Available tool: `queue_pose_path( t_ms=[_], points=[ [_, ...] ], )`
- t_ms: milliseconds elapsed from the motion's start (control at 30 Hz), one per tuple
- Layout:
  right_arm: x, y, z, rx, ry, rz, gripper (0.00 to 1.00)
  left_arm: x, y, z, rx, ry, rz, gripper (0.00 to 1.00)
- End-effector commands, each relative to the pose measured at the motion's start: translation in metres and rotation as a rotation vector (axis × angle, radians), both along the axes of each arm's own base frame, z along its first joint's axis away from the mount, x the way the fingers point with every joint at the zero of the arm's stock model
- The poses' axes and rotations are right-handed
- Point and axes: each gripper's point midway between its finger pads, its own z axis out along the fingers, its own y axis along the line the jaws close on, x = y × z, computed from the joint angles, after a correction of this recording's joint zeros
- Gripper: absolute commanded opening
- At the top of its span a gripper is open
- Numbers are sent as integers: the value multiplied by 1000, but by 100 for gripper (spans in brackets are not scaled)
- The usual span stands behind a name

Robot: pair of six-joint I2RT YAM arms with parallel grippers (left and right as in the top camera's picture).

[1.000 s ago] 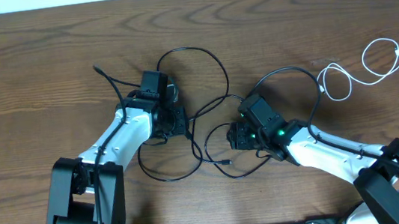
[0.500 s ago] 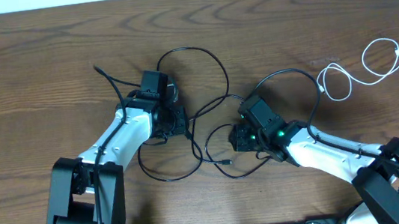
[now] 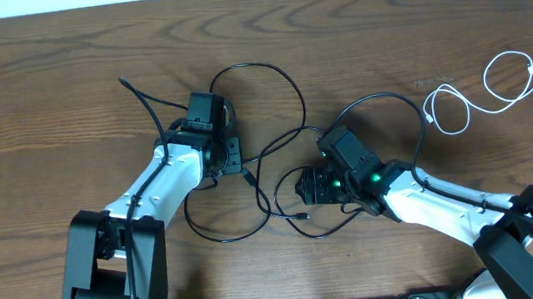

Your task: Untangle cables

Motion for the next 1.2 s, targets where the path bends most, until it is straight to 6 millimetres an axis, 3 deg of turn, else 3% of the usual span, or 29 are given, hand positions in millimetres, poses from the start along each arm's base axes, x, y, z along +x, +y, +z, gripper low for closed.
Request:
queue_pose_path(
  t_ms=[0,100,500,700,800,867,1033,1167],
  points=[
    [-16,-2,-5,-8,23,55,65,1,6,-3,42,-5,-8,47],
    [-17,0,0,-7,-1,77,70,2,6,-7,40,-12,-8,48],
    [-18,-3,7,-19,-21,84,73,-11,10,-19,47,17,1,47],
    [-6,-37,31,-145,-129,-35,73,-38,21,-28,69,127,127,42],
    [3,-49,46,-162,-182,-126,83,-59,27,-31,87,212,184,39],
    [9,-45,53,-132,-208,-147,98,-68,30,-32,96,251,212,39],
    [6,-22,58,-16,-174,-107,99,-94,36,-31,128,352,243,41],
    [4,-18,52,-4,-144,-101,99,-103,39,-23,149,386,195,38]
  ],
)
